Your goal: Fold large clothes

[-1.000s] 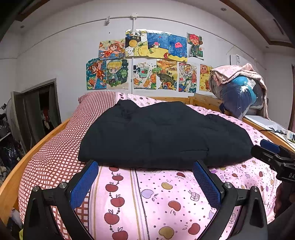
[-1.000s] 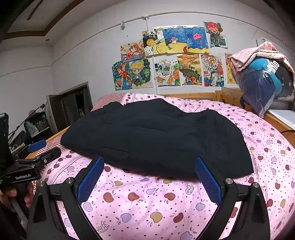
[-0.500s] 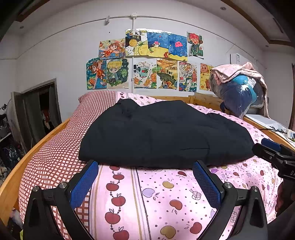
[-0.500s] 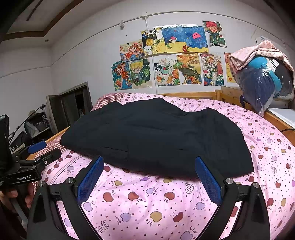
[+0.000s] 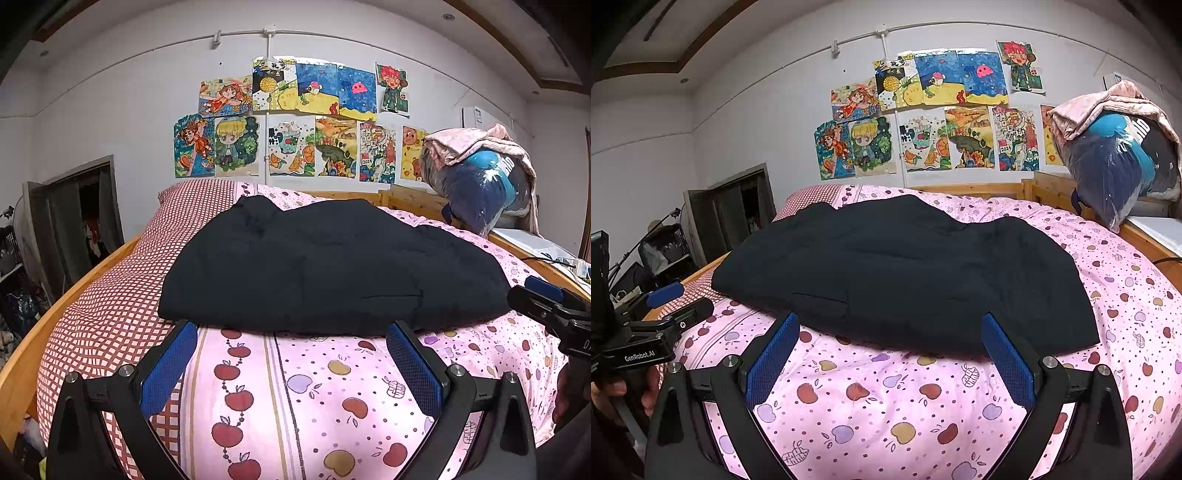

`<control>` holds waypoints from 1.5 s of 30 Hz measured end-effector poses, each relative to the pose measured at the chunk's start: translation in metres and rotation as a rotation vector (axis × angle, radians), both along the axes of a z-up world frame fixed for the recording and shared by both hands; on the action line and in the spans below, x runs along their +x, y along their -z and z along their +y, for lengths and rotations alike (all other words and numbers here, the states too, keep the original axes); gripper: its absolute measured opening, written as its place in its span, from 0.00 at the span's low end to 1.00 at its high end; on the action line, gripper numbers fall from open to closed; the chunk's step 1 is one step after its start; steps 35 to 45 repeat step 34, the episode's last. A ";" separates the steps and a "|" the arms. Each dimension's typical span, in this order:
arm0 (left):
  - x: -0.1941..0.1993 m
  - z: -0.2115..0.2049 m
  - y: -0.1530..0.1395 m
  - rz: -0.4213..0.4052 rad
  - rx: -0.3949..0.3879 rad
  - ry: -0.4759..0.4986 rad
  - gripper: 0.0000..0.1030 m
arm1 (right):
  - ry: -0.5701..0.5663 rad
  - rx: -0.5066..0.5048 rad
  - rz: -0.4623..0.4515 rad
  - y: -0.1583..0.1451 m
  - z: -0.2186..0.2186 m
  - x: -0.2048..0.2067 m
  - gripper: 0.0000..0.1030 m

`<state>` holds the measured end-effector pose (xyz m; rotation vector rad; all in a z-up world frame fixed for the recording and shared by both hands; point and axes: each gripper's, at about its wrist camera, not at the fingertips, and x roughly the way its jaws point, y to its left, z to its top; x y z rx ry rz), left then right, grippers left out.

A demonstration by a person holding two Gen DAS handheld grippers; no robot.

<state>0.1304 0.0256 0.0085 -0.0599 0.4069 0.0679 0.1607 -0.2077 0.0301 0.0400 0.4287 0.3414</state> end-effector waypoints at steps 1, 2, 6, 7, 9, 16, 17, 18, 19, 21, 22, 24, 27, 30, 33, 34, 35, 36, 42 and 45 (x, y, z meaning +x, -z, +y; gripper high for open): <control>0.001 0.001 0.001 0.001 -0.001 0.000 1.00 | 0.001 0.000 0.000 0.000 0.000 0.000 0.94; 0.001 0.003 0.002 0.002 -0.001 -0.001 1.00 | 0.001 -0.002 -0.001 0.000 0.000 0.000 0.94; 0.001 0.005 0.002 0.002 -0.001 0.001 1.00 | 0.001 -0.001 0.000 0.000 0.000 0.000 0.94; 0.001 0.005 0.002 0.001 0.000 0.001 1.00 | 0.001 0.000 0.001 -0.001 0.000 0.000 0.94; 0.002 0.005 0.002 0.002 0.001 0.001 1.00 | 0.001 0.000 0.000 0.000 0.000 0.001 0.94; 0.001 0.007 0.005 0.005 -0.003 0.002 1.00 | 0.001 0.000 0.001 0.002 0.000 0.001 0.94; 0.001 0.006 0.004 0.005 -0.003 0.003 1.00 | 0.001 0.000 0.001 0.001 -0.001 0.001 0.94; 0.000 0.005 0.005 0.006 -0.003 0.002 1.00 | 0.001 0.001 0.002 0.002 0.000 0.001 0.94; 0.001 0.007 0.006 0.009 -0.008 0.006 1.00 | 0.001 0.000 0.001 0.001 0.000 0.001 0.94; 0.001 0.010 0.008 0.017 -0.031 0.017 1.00 | 0.001 0.000 0.001 0.001 0.000 0.001 0.94; 0.001 0.011 0.009 0.023 -0.043 0.021 1.00 | 0.001 0.000 0.001 0.001 0.000 0.001 0.94; 0.001 0.014 0.010 0.029 -0.066 0.016 1.00 | 0.001 0.001 0.002 0.001 0.000 0.001 0.94; -0.003 0.015 0.009 0.015 -0.052 -0.009 1.00 | 0.002 0.000 0.002 0.001 0.000 0.001 0.94; -0.005 0.012 0.008 0.000 -0.043 0.008 1.00 | 0.002 0.001 0.004 0.001 0.000 0.001 0.94; -0.006 0.009 0.007 -0.004 -0.025 0.010 1.00 | 0.004 0.003 0.005 0.002 0.002 0.000 0.94; -0.006 0.009 0.007 -0.003 -0.022 0.007 1.00 | 0.003 0.002 0.005 0.002 0.001 0.001 0.94; -0.006 0.009 0.007 -0.003 -0.022 0.007 1.00 | 0.003 0.002 0.005 0.002 0.001 0.001 0.94; -0.006 0.009 0.007 -0.003 -0.022 0.007 1.00 | 0.003 0.002 0.005 0.002 0.001 0.001 0.94; -0.006 0.009 0.007 -0.003 -0.022 0.007 1.00 | 0.003 0.002 0.005 0.002 0.001 0.001 0.94; -0.006 0.009 0.007 -0.003 -0.022 0.007 1.00 | 0.003 0.002 0.005 0.002 0.001 0.001 0.94</control>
